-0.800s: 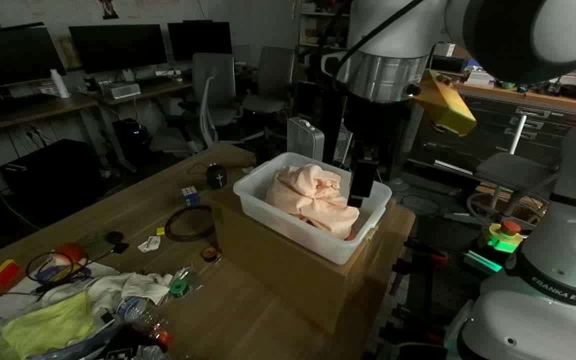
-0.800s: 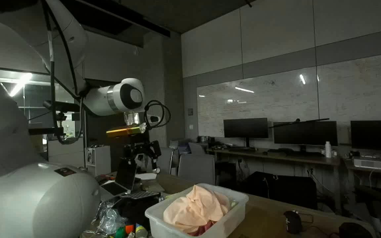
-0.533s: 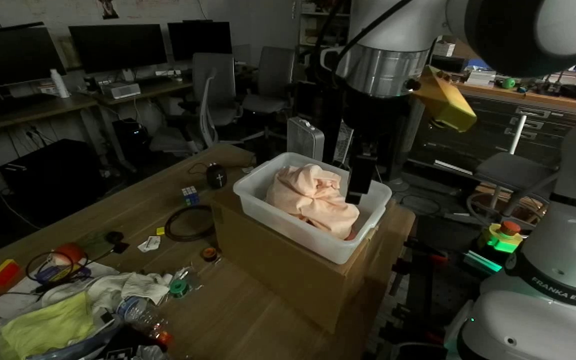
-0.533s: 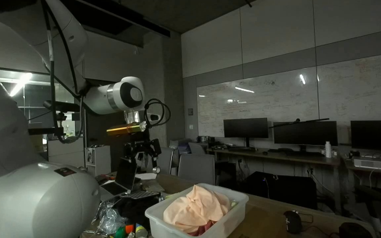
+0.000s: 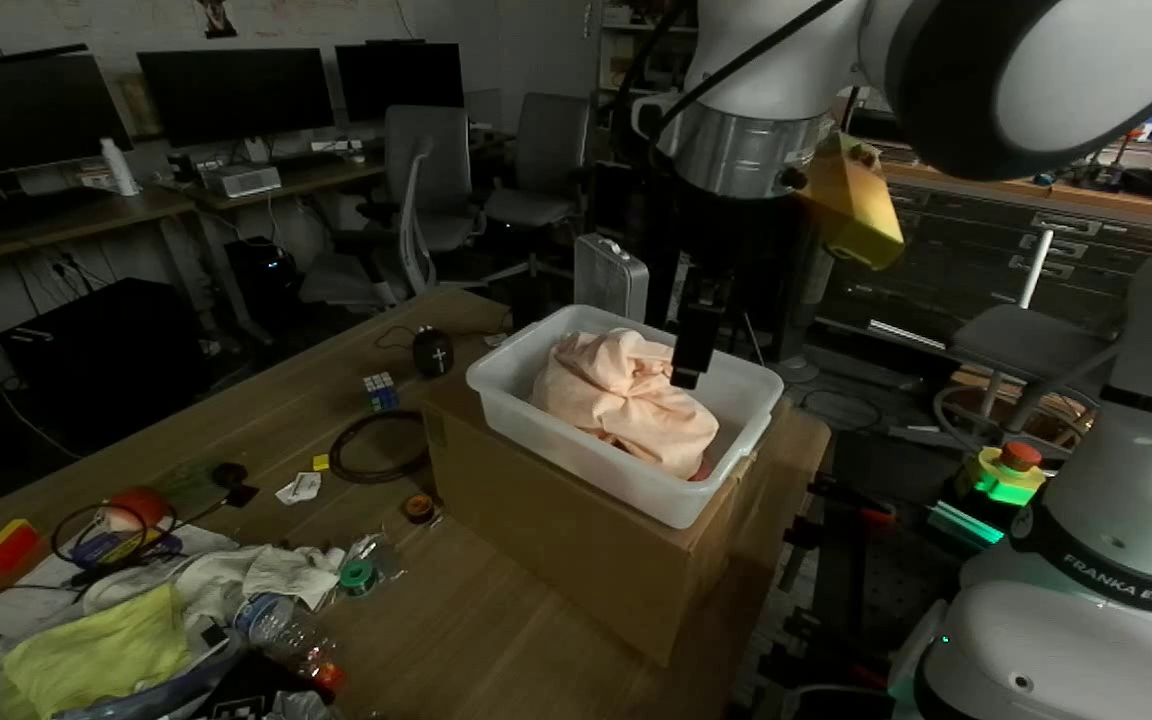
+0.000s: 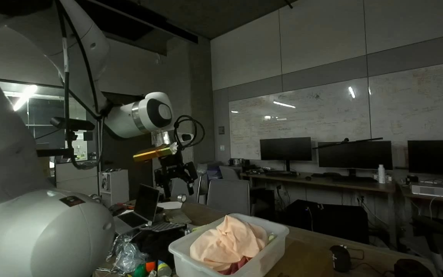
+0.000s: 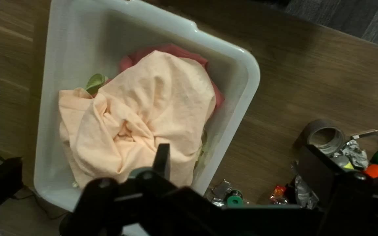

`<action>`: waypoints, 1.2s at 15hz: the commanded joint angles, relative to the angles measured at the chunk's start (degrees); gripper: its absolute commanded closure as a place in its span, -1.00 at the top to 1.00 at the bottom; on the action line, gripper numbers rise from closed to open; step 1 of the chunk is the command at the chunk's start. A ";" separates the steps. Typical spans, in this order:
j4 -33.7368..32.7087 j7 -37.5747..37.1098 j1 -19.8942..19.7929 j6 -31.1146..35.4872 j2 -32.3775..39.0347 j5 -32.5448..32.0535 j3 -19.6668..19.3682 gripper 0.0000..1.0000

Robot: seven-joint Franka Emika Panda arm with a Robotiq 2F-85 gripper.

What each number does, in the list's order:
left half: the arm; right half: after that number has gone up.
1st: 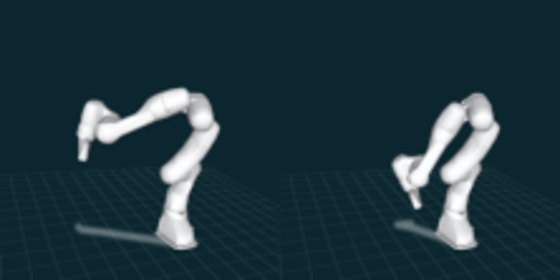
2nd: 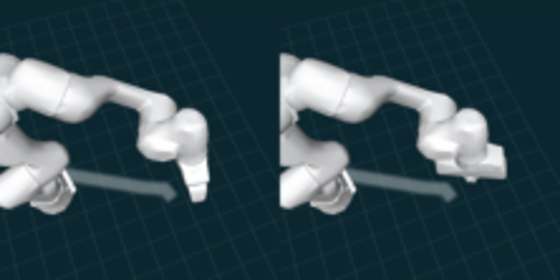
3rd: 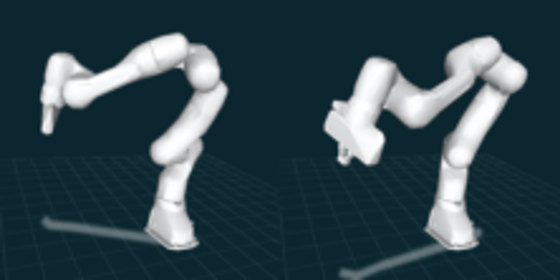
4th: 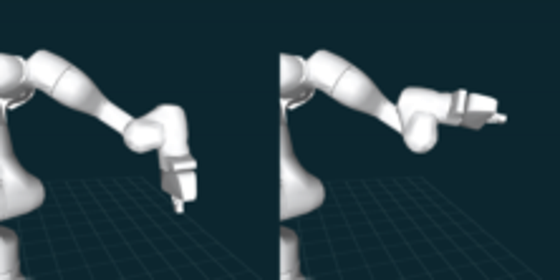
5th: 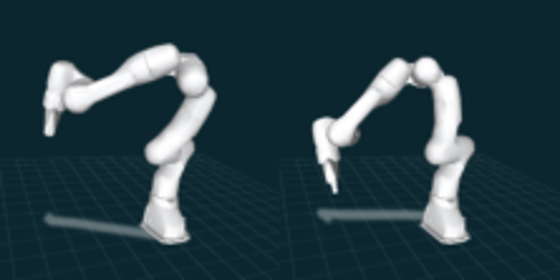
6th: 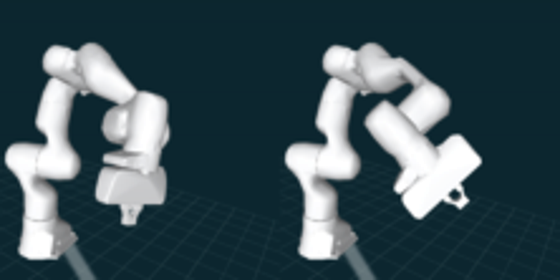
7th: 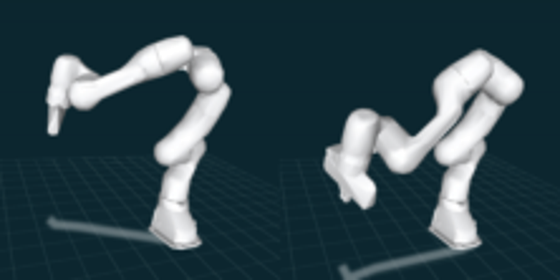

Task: Remove the shirts from the basket and put them on the table.

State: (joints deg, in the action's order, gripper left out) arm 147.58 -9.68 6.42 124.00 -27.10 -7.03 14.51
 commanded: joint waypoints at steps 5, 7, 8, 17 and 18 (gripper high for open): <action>-5.59 -9.54 -5.77 8.41 10.78 -9.23 -0.14 1.00; -7.32 -12.76 -7.17 8.82 14.15 -11.88 -0.35 1.00; -8.15 -14.21 -7.65 9.25 15.85 -13.13 -0.62 1.00; -15.53 -17.82 -6.65 8.64 28.35 -14.23 -6.74 1.00; -16.12 -17.07 -6.49 8.79 29.47 -13.20 -7.47 1.00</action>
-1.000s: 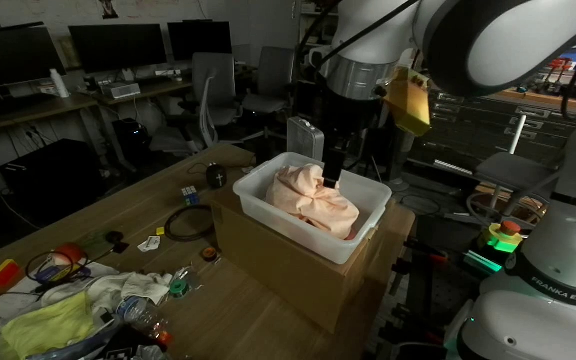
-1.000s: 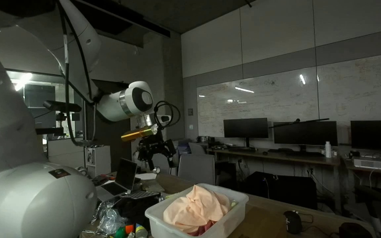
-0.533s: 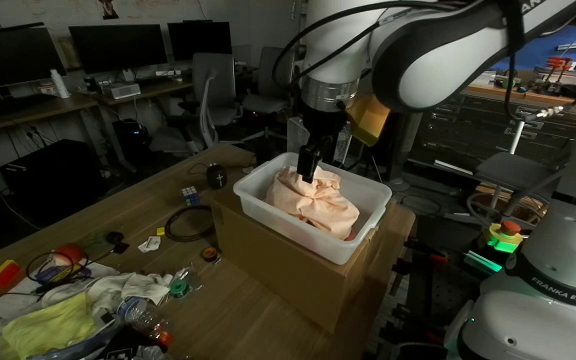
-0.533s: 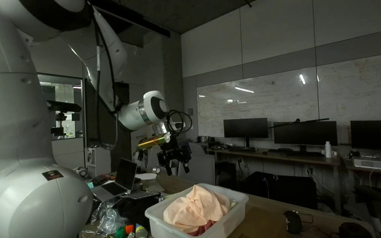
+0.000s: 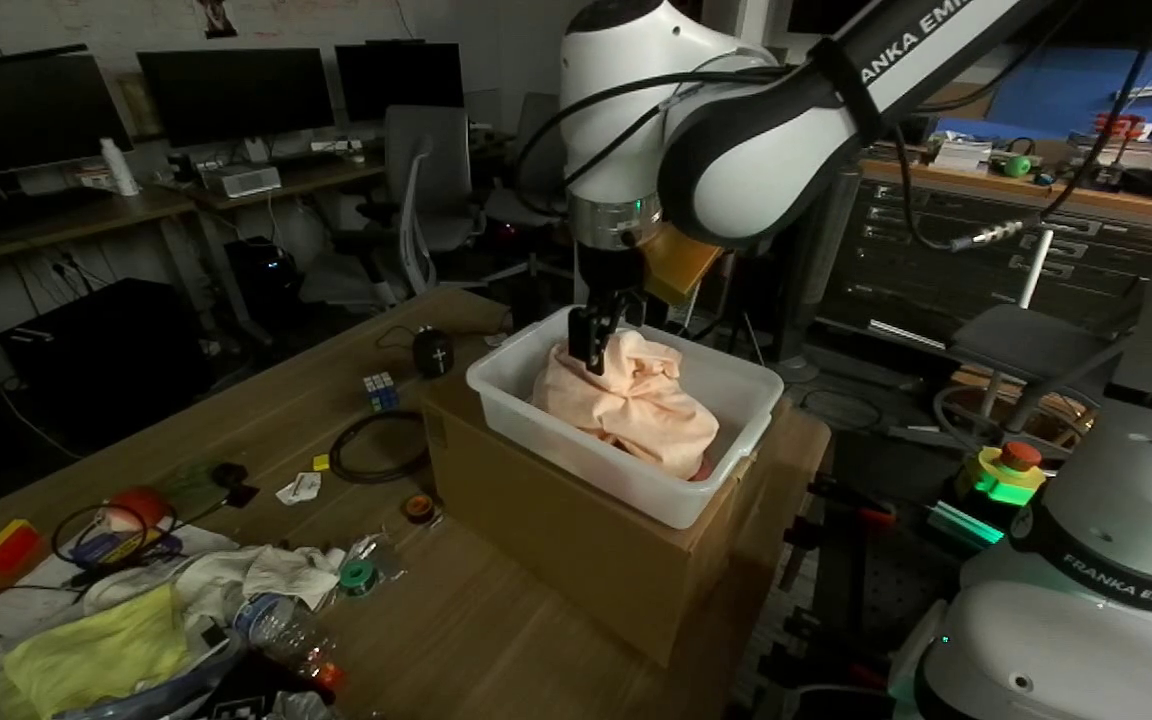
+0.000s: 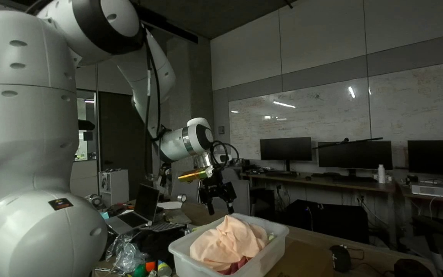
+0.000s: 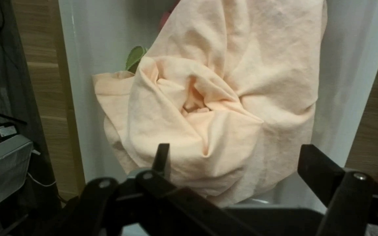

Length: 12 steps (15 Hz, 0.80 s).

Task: Remove the shirts from the basket and put them on the table.

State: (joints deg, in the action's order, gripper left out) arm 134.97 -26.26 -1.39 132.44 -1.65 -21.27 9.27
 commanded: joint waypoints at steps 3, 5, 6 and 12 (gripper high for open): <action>-5.00 -0.41 1.79 0.45 7.26 2.17 -4.03 1.00; -5.71 0.18 2.01 0.65 9.32 3.04 -5.16 1.00; -5.71 1.14 2.01 1.30 10.07 4.25 -5.60 1.00; -5.44 3.33 2.12 4.94 12.95 9.46 -7.29 1.00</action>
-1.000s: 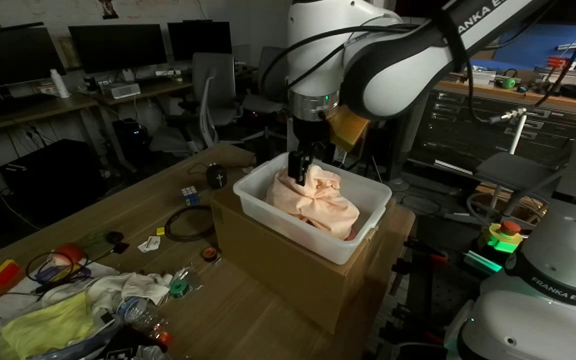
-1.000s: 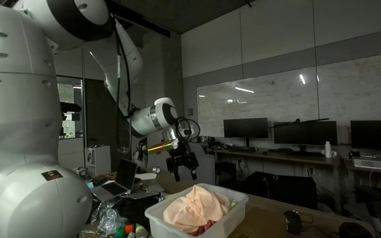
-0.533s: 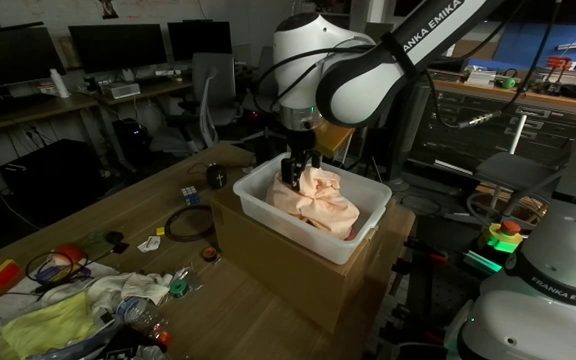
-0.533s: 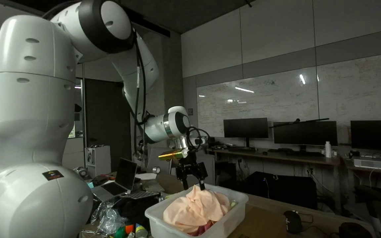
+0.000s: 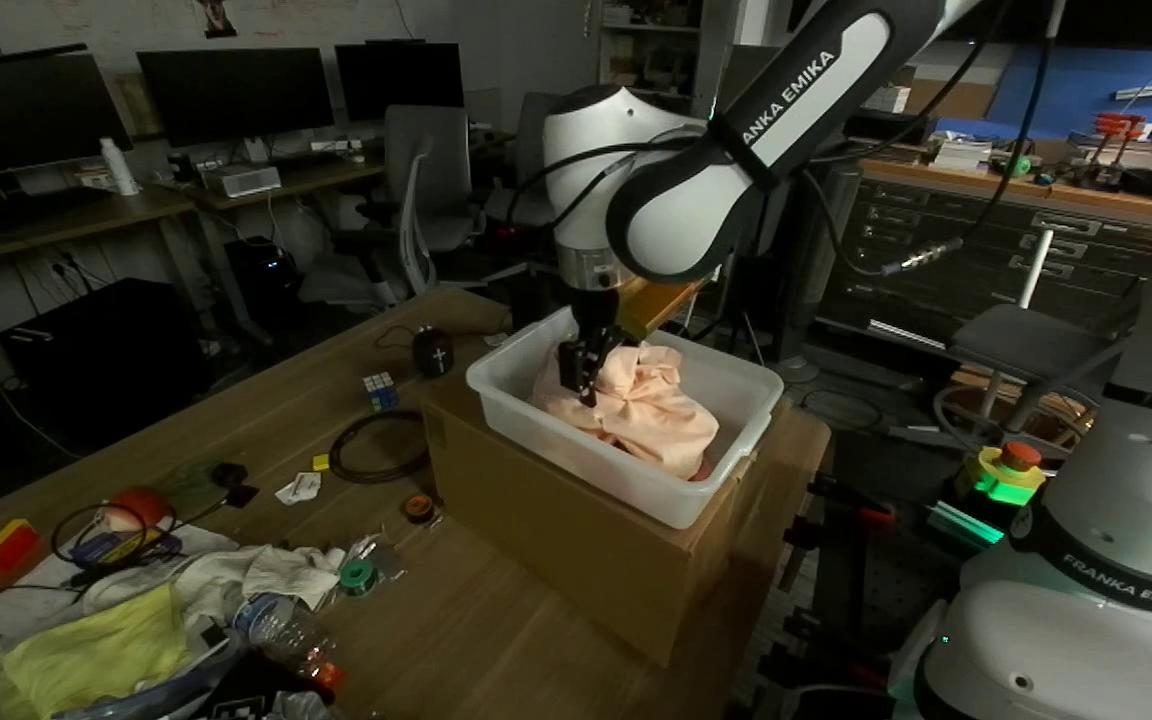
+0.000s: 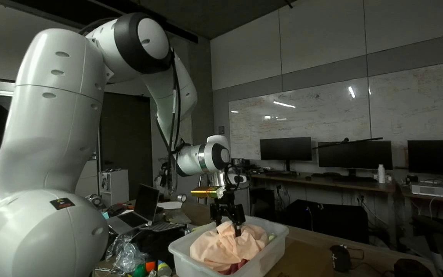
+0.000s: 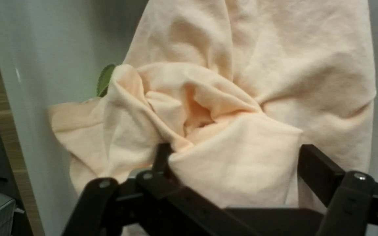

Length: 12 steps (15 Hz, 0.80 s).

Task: Remove the shirts from the basket and put them on the table.

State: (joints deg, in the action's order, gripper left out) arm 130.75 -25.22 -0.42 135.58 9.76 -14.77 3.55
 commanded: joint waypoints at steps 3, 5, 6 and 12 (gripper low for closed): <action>-1.13 3.29 1.27 2.77 2.13 4.64 -1.96 1.00; -1.12 3.43 1.43 3.10 2.34 4.92 -2.26 0.46; -1.03 3.64 1.45 3.21 2.33 4.99 -2.33 0.31; -0.36 6.40 1.21 3.63 2.01 7.27 -2.10 -0.64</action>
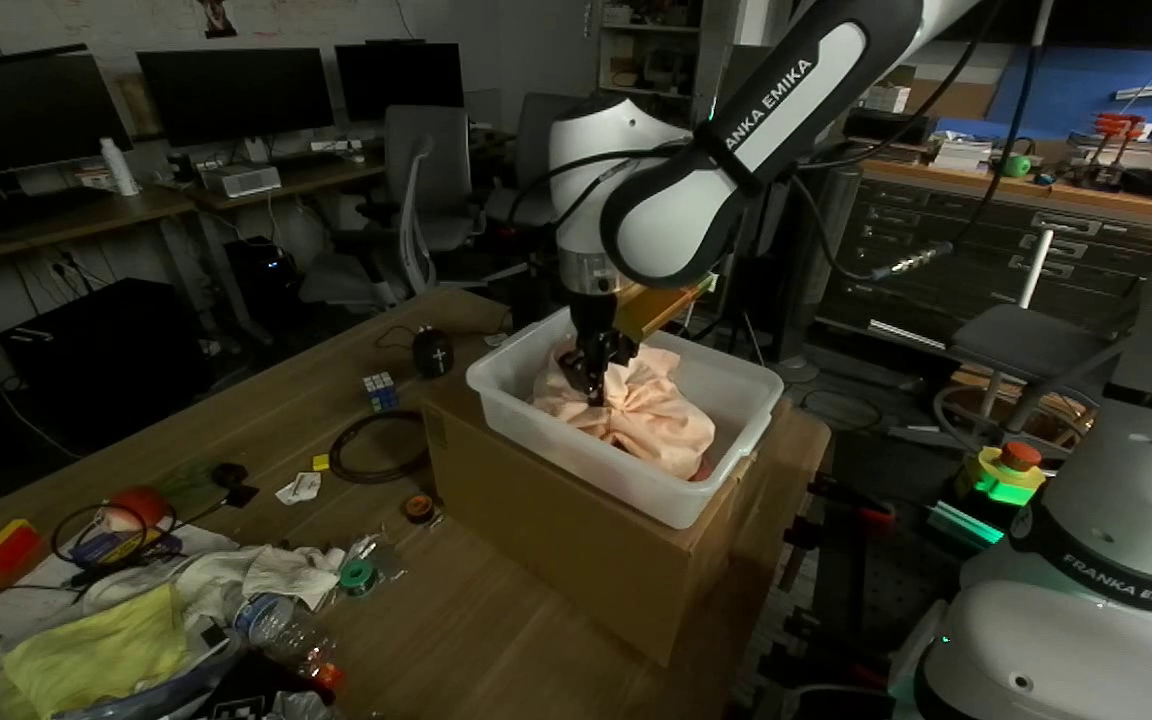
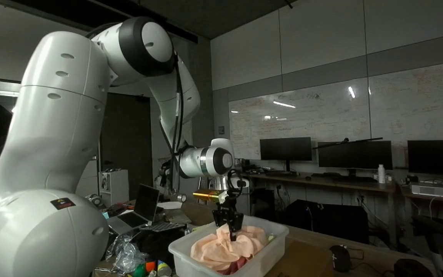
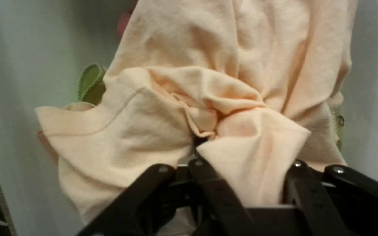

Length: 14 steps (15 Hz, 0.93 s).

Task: Remove the shirts from the basket and put them on the table.

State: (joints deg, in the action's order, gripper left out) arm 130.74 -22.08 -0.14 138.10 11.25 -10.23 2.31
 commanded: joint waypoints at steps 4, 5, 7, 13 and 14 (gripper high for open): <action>0.63 9.75 0.39 1.00 -1.13 7.86 0.29 -0.92; 1.08 13.14 -0.04 1.43 -1.77 10.77 0.92 -0.89; 2.11 19.67 -0.47 1.40 -3.86 16.23 1.74 -0.84; 9.00 20.28 1.31 2.95 -17.22 15.36 0.86 -0.84; 10.21 18.47 1.47 3.14 -19.81 13.45 0.91 -0.84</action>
State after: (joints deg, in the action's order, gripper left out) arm 135.15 -0.76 0.28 139.14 0.88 5.98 3.47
